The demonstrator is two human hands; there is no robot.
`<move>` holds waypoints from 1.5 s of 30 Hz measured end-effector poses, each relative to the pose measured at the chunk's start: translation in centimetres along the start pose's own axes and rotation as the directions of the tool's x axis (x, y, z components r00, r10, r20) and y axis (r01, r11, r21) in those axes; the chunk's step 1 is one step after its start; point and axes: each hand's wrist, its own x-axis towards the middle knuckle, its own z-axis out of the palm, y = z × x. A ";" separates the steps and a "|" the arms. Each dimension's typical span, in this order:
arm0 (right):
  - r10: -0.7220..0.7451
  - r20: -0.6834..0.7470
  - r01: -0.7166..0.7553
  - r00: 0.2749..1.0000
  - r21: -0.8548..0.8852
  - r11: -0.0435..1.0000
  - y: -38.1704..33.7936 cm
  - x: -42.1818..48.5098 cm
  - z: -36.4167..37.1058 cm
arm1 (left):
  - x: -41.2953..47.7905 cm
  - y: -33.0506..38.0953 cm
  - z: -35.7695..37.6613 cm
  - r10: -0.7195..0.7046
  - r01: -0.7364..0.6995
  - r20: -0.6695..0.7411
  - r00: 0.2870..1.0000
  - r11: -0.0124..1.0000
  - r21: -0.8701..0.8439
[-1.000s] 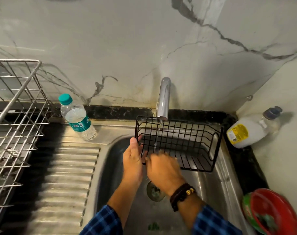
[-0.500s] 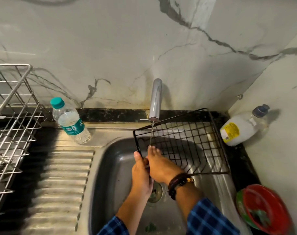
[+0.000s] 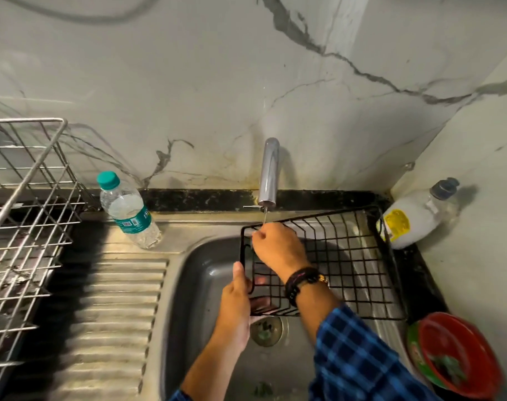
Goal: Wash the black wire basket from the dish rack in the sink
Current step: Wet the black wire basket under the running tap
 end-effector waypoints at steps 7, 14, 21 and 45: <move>0.246 0.117 -0.259 0.962 0.114 0.959 4.2 -1.5 0.6 | -2.0 2.9 -3.2 0.024 -0.041 0.037 0.999 0.822 0.569; -0.079 0.341 -0.059 0.937 0.376 0.925 1.8 -0.5 2.5 | -3.5 5.8 -4.2 0.066 -0.043 -0.021 0.998 0.829 0.557; -0.009 0.495 -0.282 0.869 0.509 0.813 2.2 1.3 -0.3 | -3.3 5.4 -6.7 0.022 0.030 -0.170 0.985 0.954 0.299; -0.111 0.036 0.116 0.993 -0.421 0.899 5.5 0.1 1.7 | -3.9 3.6 -5.6 0.277 -0.247 -0.232 0.932 0.957 0.153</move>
